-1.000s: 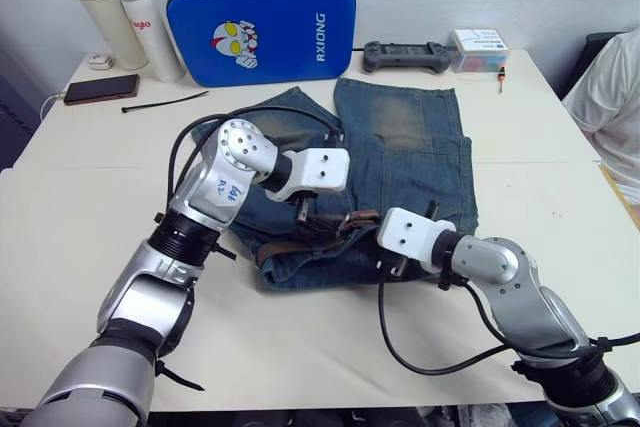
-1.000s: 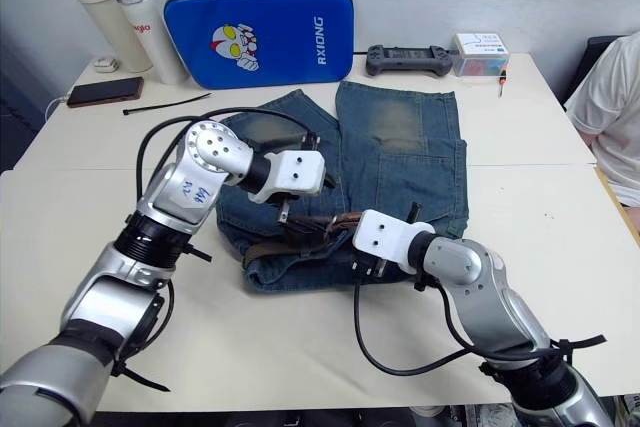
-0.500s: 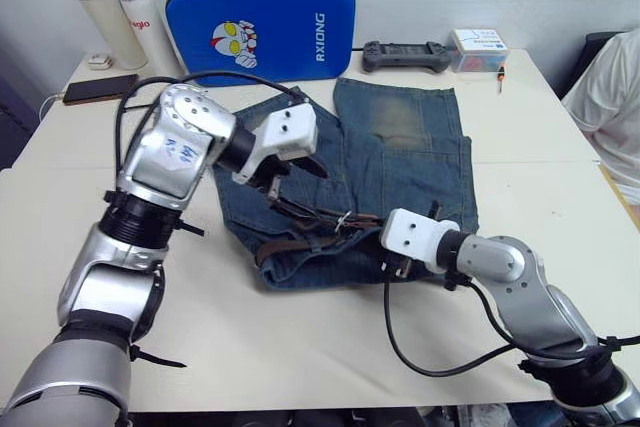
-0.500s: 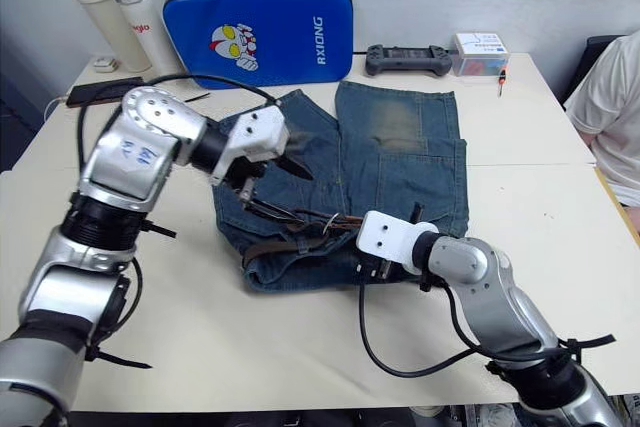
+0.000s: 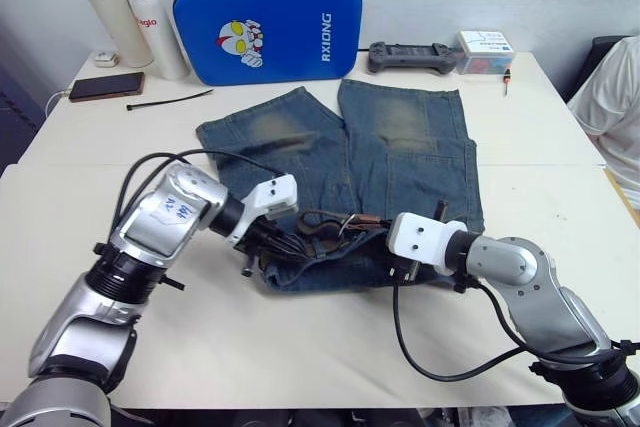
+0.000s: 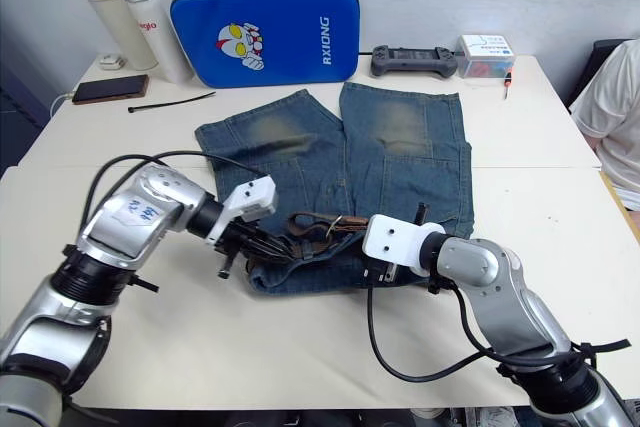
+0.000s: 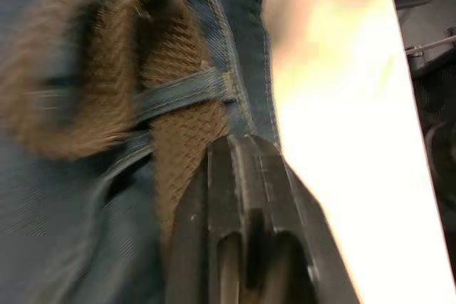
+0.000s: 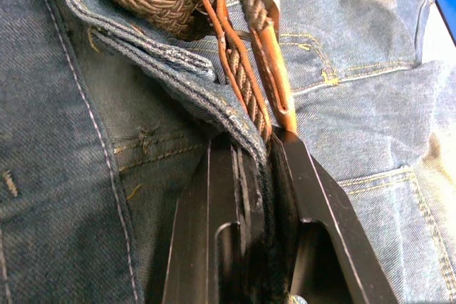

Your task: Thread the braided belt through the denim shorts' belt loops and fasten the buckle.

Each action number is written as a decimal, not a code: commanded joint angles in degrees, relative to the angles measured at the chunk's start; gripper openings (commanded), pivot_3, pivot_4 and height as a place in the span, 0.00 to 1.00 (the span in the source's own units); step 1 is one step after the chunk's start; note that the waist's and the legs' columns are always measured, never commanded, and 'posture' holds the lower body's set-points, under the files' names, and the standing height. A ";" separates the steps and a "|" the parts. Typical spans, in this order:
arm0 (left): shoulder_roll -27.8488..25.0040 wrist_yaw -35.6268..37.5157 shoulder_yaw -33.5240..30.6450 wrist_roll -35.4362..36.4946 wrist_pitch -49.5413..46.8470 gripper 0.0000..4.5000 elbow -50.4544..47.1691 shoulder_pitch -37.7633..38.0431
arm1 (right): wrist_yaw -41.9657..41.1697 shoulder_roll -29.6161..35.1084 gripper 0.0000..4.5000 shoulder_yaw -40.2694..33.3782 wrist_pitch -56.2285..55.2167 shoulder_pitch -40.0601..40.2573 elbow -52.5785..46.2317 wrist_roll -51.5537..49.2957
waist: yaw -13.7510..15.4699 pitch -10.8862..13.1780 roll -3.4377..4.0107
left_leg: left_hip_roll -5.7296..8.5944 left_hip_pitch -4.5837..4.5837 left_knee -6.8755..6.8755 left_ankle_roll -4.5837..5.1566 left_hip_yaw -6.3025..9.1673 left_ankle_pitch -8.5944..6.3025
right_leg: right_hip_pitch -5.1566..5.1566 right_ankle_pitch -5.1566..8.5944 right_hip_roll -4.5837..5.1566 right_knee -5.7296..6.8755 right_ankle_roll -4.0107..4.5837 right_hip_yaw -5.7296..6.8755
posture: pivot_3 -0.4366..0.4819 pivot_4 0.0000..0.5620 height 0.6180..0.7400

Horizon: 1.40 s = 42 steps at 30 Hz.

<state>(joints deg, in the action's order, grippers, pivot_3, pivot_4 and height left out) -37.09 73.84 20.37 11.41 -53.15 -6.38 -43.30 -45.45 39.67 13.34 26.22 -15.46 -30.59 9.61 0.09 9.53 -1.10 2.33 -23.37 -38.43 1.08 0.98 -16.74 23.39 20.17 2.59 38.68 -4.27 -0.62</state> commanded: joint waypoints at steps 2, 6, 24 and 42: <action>-0.42 -5.41 4.33 -4.15 3.83 0.02 -1.42 1.50 | 0.24 -0.34 0.00 -0.52 -0.23 -0.16 -2.86 -0.68 | -0.29 0.00 0.01 | 0.00 0.02 0.03 -0.01 -0.02 0.01 | 0.00 0.00 -0.01 0.00 0.00 -0.01 | 0.48 0.27 1.00; -0.26 -6.84 7.42 -5.54 5.52 0.02 -0.88 3.35 | -0.78 -0.12 0.00 -1.71 2.60 0.92 -5.05 -2.40 | -0.17 0.00 0.01 | -0.02 0.09 0.16 -0.07 -0.06 0.04 | 0.01 0.00 -0.04 0.00 0.00 -0.06 | 0.48 0.27 1.00; 0.61 -7.05 7.07 -2.95 3.77 0.00 -1.56 5.62 | -8.38 9.18 1.00 -15.79 16.50 6.81 -14.16 -18.08 | 0.21 -0.06 0.04 | -0.01 0.40 0.16 0.07 0.03 -0.04 | -0.55 0.01 -0.02 -0.39 0.01 -0.02 | 0.48 0.27 1.00; -8.06 -3.65 -1.38 5.75 0.03 0.00 -1.68 -0.83 | -4.48 8.87 1.00 -15.30 17.14 -2.59 -9.71 -25.67 | -0.02 -0.04 0.06 | -0.03 0.34 0.24 0.09 0.09 -0.05 | -0.62 0.01 0.00 -0.68 0.02 0.06 | 0.48 0.27 1.00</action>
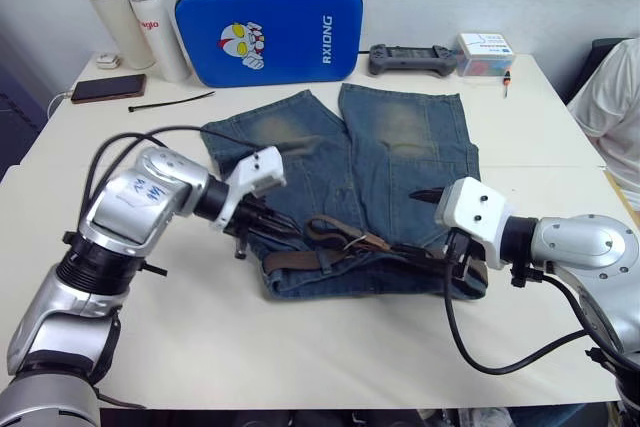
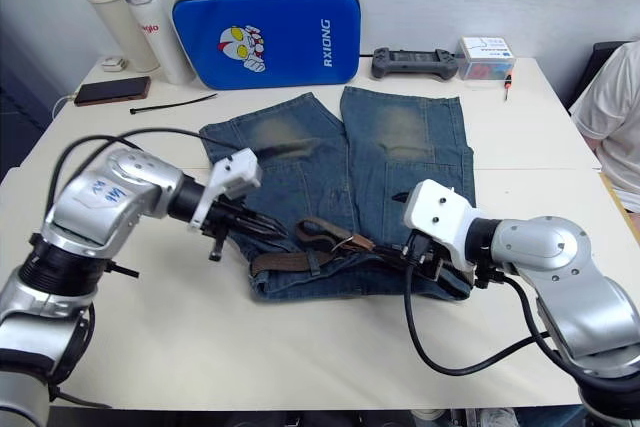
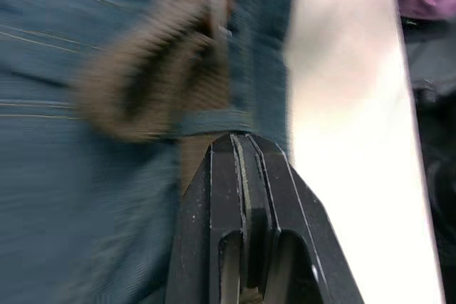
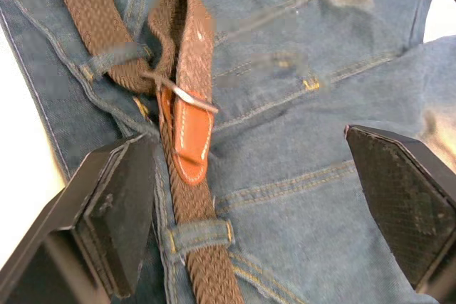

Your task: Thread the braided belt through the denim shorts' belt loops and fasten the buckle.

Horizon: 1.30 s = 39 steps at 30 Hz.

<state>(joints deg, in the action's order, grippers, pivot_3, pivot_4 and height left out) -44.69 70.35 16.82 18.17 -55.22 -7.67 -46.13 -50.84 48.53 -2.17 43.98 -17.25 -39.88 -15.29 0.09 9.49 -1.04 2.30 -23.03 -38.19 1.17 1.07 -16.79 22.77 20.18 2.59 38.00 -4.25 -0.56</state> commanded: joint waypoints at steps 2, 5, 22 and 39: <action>-0.24 -0.39 3.53 -1.46 3.07 0.00 -1.09 3.37 | 1.26 0.14 1.00 0.51 -0.78 -0.99 -0.27 -0.83 | -0.08 0.00 0.00 | 0.00 0.00 0.02 0.00 0.00 0.00 | 0.00 0.00 0.00 -0.01 0.00 0.00 | 0.48 0.27 1.00; 2.05 -1.90 4.45 -1.02 3.10 0.00 -0.66 5.03 | 1.90 0.36 1.00 1.02 -0.71 -1.22 -0.23 -0.60 | -0.07 0.00 0.00 | -0.01 -0.01 0.01 0.00 0.00 0.00 | 0.01 0.00 0.00 0.00 0.00 -0.01 | 0.48 0.27 1.00; 5.74 -9.27 10.09 -8.38 6.55 0.00 0.07 10.31 | 5.69 -0.89 1.00 10.40 -4.47 -4.45 4.67 5.01 | 0.07 -0.07 0.09 | 0.01 0.15 -0.01 0.02 -0.01 -0.01 | -0.14 0.00 0.03 -0.08 0.00 -0.02 | 0.48 0.27 1.00; 4.58 -9.70 8.60 -8.66 7.17 0.00 0.15 10.51 | 7.72 -6.95 0.30 12.01 3.46 -4.01 9.95 1.79 | -0.01 -0.07 0.08 | 0.01 0.15 0.01 0.02 0.00 -0.01 | -0.13 0.00 0.03 -0.05 0.00 -0.01 | 0.48 0.27 1.00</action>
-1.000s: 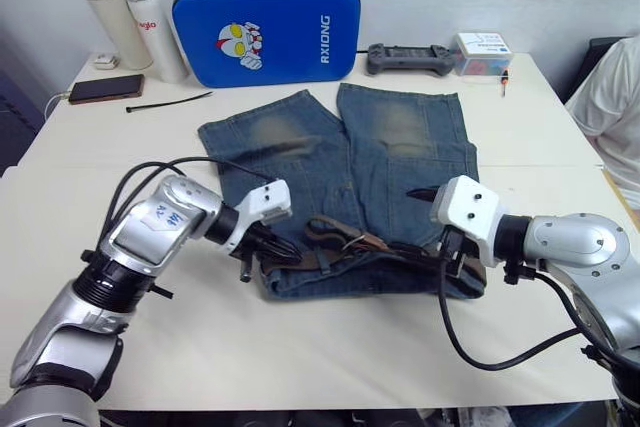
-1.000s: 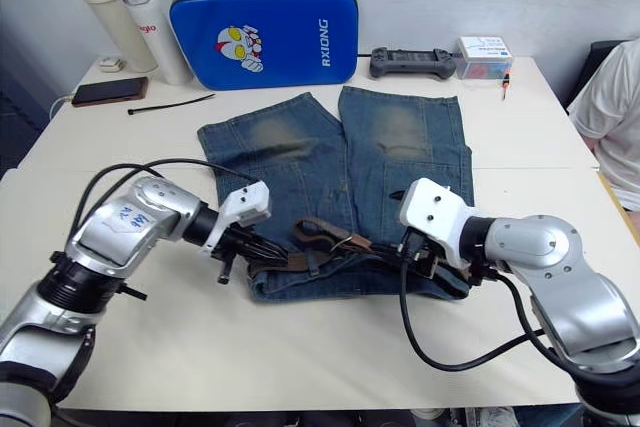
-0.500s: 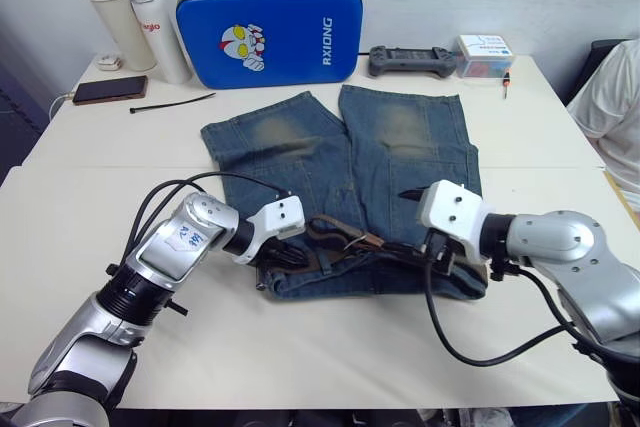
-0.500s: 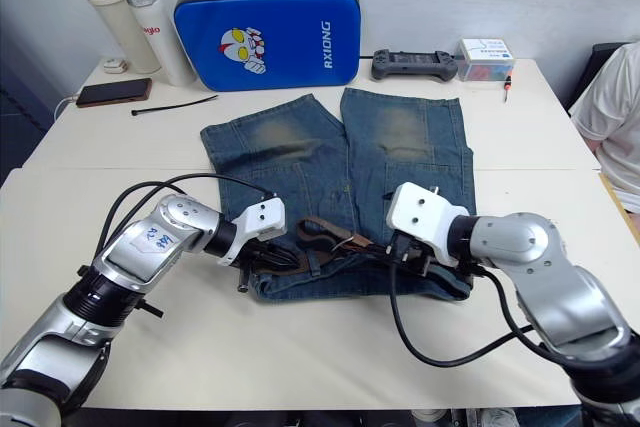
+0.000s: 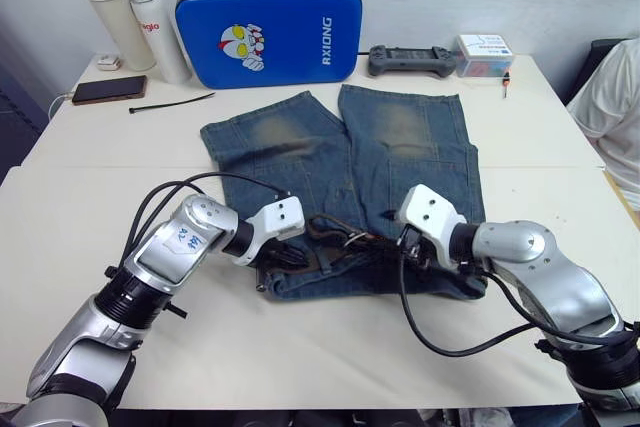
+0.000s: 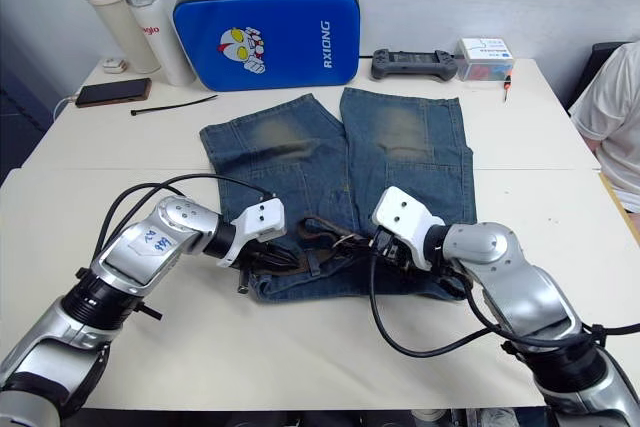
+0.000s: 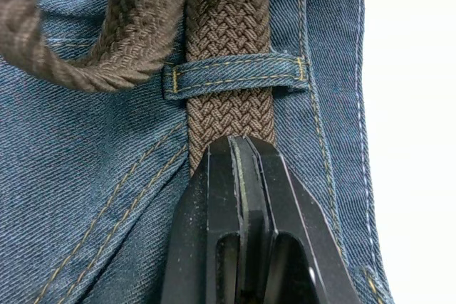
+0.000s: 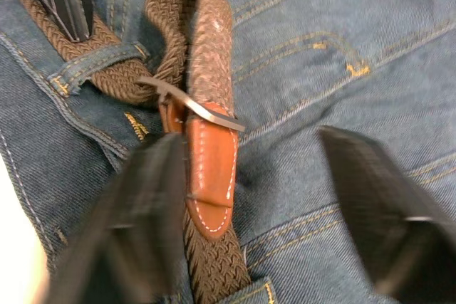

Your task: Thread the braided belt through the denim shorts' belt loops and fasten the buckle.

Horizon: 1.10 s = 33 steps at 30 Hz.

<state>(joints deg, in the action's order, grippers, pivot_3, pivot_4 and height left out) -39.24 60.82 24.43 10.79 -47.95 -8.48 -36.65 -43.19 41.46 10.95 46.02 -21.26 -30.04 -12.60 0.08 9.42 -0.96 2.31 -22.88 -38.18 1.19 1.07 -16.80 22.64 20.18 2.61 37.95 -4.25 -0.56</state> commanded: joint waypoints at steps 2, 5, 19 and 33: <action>-0.87 -0.12 0.88 -1.25 0.04 0.00 1.13 0.87 | 0.35 0.10 0.10 -0.94 2.11 -0.19 0.81 -0.87 | -0.02 0.00 0.00 | 0.00 0.00 0.00 0.00 0.00 0.00 | 0.00 0.00 0.00 0.00 0.00 0.00 | 0.48 0.27 1.00; -0.98 -0.15 0.70 -1.19 -0.01 0.00 0.96 0.87 | 0.42 0.34 0.01 -1.29 2.83 -0.64 0.92 -0.97 | -0.04 0.00 0.00 | 0.00 0.01 0.00 0.00 0.00 0.00 | 0.00 0.00 0.00 -0.01 0.00 0.00 | 0.48 0.27 1.00; -0.73 -0.37 0.35 -0.90 -0.06 0.00 0.87 1.22 | -3.39 5.25 0.18 2.15 -6.45 -2.93 1.25 3.84 | -0.07 0.00 0.00 | 0.00 0.00 0.00 0.01 0.00 -0.01 | 0.01 0.00 0.00 -0.09 0.00 -0.01 | 0.48 0.27 1.00; -0.64 -0.66 0.14 -1.18 0.10 0.00 0.71 1.40 | -5.03 2.24 0.47 1.26 -3.91 -4.40 0.59 0.10 | -0.05 0.00 0.00 | 0.00 0.01 0.01 0.00 0.00 0.00 | 0.01 0.00 0.00 -0.09 0.00 0.00 | 0.48 0.27 1.00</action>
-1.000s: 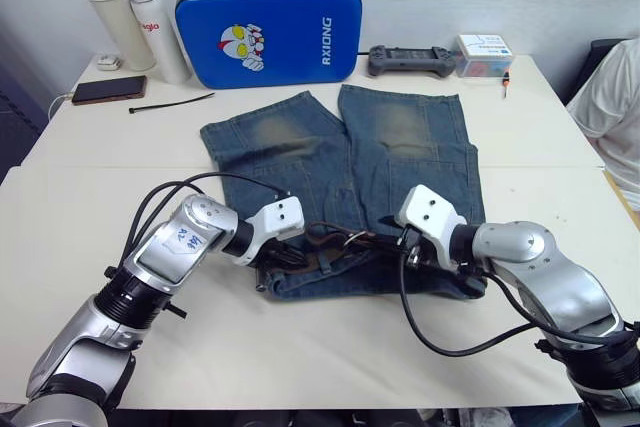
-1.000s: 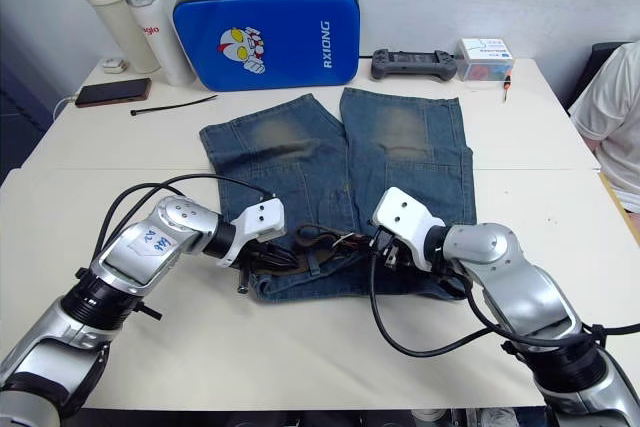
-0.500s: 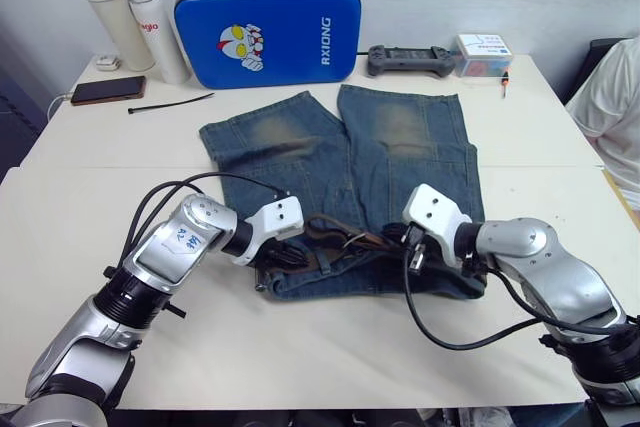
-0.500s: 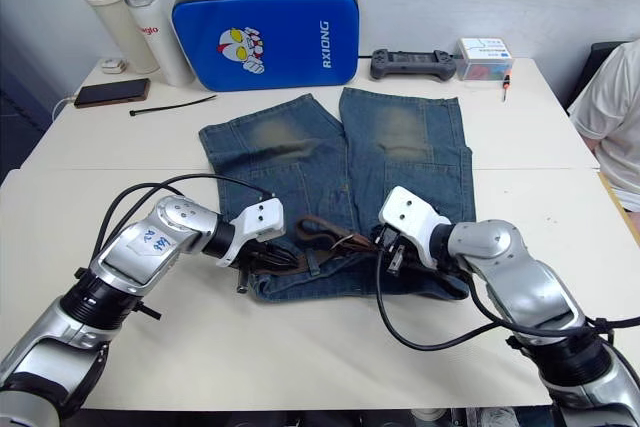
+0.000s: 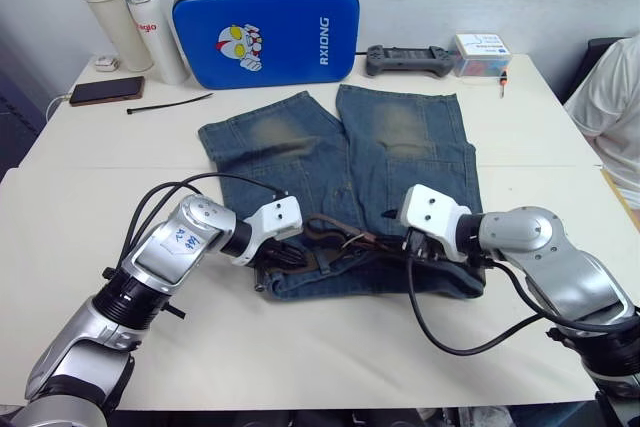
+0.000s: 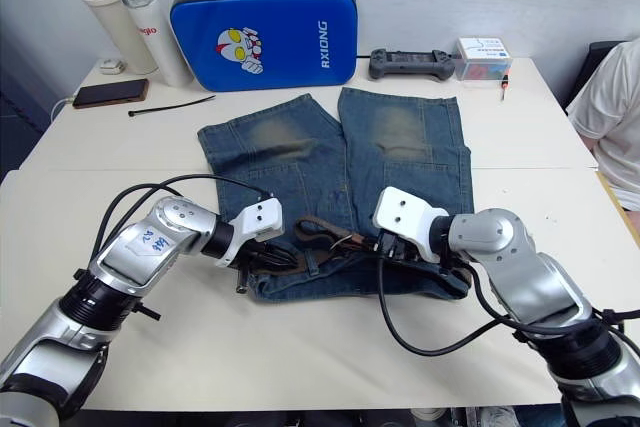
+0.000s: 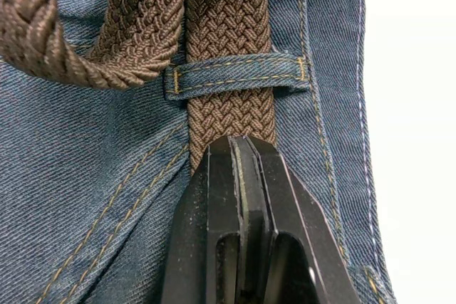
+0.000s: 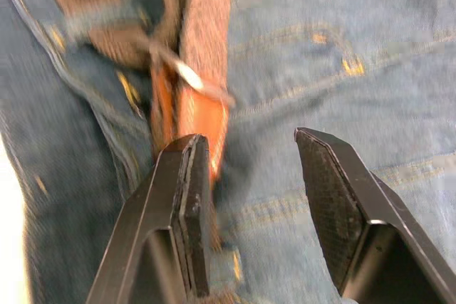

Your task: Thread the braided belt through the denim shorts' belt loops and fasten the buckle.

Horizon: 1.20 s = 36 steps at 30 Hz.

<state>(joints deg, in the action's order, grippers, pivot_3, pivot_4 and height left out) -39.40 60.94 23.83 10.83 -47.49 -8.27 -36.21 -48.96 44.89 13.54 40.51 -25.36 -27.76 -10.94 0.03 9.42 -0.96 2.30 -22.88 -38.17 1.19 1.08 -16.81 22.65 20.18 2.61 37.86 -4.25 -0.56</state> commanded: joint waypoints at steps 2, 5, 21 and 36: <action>-0.64 -0.79 0.64 -1.28 -0.26 0.00 0.57 0.93 | 0.98 -2.06 0.47 -1.36 3.14 0.26 -1.38 -2.25 | 0.00 0.00 0.00 | 0.00 -0.01 0.00 0.00 0.00 0.00 | 0.00 0.00 0.00 0.00 0.00 0.00 | 0.48 0.27 1.00; -0.96 -0.77 0.48 -1.33 -0.24 0.00 0.51 0.95 | 1.42 -3.04 0.47 -1.81 5.14 0.83 -1.30 -3.48 | 0.00 0.00 0.00 | 0.00 0.00 0.01 0.00 0.00 0.00 | 0.00 0.00 0.00 0.01 0.00 0.00 | 0.48 0.27 1.00; -1.05 -1.21 0.41 -1.62 -0.17 0.00 0.27 1.03 | 4.29 -4.96 0.00 -3.44 12.18 0.51 1.01 -6.50 | -0.03 0.00 0.00 | 0.00 0.04 0.02 0.01 0.00 -0.01 | -0.02 0.00 0.01 -0.03 0.00 -0.01 | 0.48 0.27 1.00; 0.10 -0.18 2.31 -2.33 2.48 0.00 3.13 0.02 | 1.33 10.95 0.00 -8.59 -6.88 6.19 -3.84 1.85 | 0.08 0.01 0.01 | 0.01 0.04 0.10 0.12 -0.01 -0.07 | -0.04 0.00 0.02 -0.13 0.00 0.00 | 0.48 0.27 1.00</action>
<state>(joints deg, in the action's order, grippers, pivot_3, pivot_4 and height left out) -39.27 61.16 24.29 10.79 -44.99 -6.85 -36.40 -47.41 55.72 7.81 35.21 -19.46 -29.18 -9.24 0.11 9.43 -0.94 2.31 -22.82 -38.08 1.31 1.07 -16.88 22.59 20.19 2.64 37.73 -4.25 -0.57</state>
